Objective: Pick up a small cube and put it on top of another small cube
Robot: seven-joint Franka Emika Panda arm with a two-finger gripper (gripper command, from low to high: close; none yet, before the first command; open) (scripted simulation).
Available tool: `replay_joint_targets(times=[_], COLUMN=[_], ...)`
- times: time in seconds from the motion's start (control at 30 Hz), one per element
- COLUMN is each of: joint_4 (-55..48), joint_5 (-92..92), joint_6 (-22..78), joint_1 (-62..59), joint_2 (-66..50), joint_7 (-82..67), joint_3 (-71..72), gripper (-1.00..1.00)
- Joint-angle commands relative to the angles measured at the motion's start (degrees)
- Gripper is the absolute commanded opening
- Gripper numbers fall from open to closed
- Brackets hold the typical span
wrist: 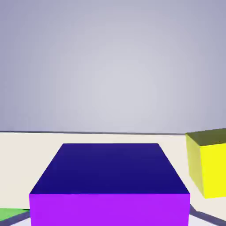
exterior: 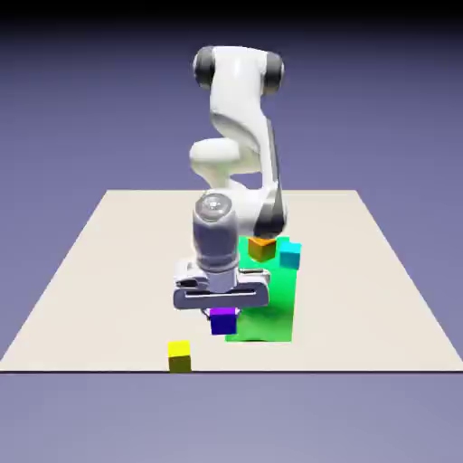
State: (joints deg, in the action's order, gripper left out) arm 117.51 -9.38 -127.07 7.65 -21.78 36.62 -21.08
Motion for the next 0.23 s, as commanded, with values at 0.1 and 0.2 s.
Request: replay_joint_targets(times=[0.1,0.2], joint_4=[2.00,1.40], joint_5=[-3.07,-2.09], joint_6=[-8.32,-5.84], joint_1=[-1.54,-1.08], joint_2=[-6.65,-4.66], joint_7=[-2.01,-1.37], joint_3=[2.27,1.59], gripper=[-1.00,1.00])
